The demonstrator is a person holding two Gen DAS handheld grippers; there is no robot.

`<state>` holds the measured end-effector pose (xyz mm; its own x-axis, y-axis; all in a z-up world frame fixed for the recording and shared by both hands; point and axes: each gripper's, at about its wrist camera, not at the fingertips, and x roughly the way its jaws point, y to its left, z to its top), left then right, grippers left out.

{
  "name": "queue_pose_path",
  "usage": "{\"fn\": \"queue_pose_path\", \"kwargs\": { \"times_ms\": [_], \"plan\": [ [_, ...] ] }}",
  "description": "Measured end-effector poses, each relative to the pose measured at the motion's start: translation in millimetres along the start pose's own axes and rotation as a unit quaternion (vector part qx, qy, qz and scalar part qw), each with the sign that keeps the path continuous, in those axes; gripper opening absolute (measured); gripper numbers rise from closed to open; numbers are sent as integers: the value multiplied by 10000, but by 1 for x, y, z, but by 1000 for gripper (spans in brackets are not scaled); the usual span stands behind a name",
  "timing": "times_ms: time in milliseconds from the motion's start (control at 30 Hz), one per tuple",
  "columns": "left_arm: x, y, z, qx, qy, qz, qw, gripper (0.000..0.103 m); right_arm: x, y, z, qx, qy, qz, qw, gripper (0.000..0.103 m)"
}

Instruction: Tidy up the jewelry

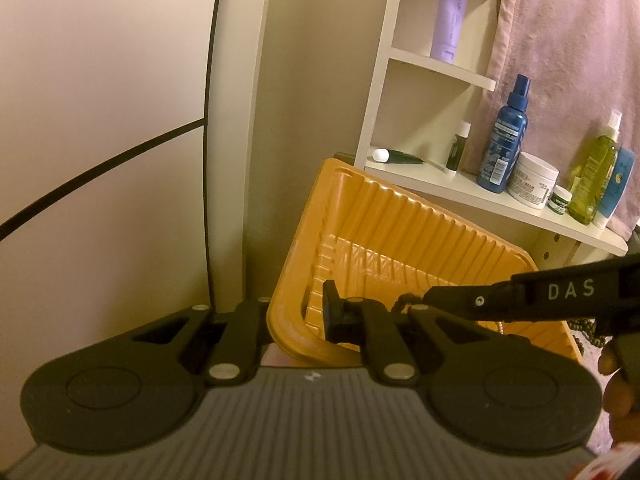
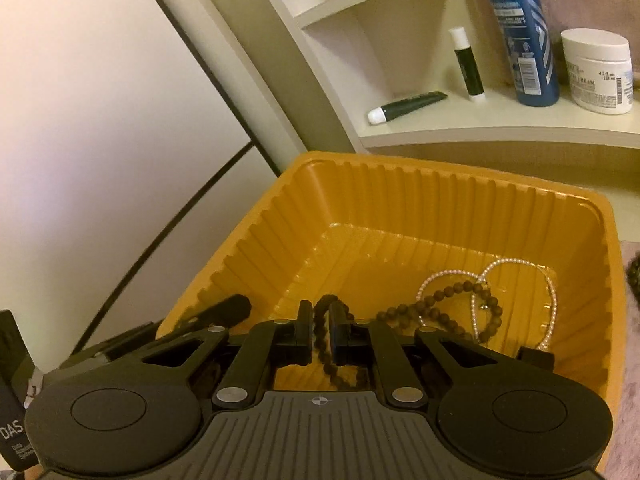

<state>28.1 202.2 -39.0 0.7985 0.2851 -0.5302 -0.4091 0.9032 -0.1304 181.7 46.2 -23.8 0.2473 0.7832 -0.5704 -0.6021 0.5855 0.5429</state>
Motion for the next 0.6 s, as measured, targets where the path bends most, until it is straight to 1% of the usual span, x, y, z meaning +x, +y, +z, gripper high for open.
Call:
{"fn": "queue_pose_path", "kwargs": {
  "times_ms": [33, 67, 100, 133, 267, 300, 367, 600],
  "plan": [
    [0, 0, 0, -6, -1, -4, 10000, 10, -1, 0, 0, -3, -40, -18, 10000, 25],
    [0, 0, 0, -5, -2, -2, 10000, 10, -3, 0, 0, -1, -90, -38, 10000, 32],
    [1, 0, 0, -5, 3, 2, 10000, 10, -7, 1, 0, 8, -157, -48, 9999, 45],
    [1, 0, 0, -6, 3, 2, 10000, 10, -11, 1, 0, 18, -250, -23, 9997, 51],
    [2, 0, 0, -6, 13, 4, 10000, 10, -21, 1, 2, 29, -384, -24, 9993, 52],
    [2, 1, 0, -10, 17, 3, 10000, 10, -24, 1, 2, 40, -493, -77, 9987, 53],
    [3, 0, 0, -6, 16, 5, 10000, 10, -29, 1, 3, 8, -554, -137, 9984, 53],
    [3, 0, 0, -3, 17, 4, 10000, 10, -47, -6, 0, -111, -641, -518, 9965, 54]
  ]
}}
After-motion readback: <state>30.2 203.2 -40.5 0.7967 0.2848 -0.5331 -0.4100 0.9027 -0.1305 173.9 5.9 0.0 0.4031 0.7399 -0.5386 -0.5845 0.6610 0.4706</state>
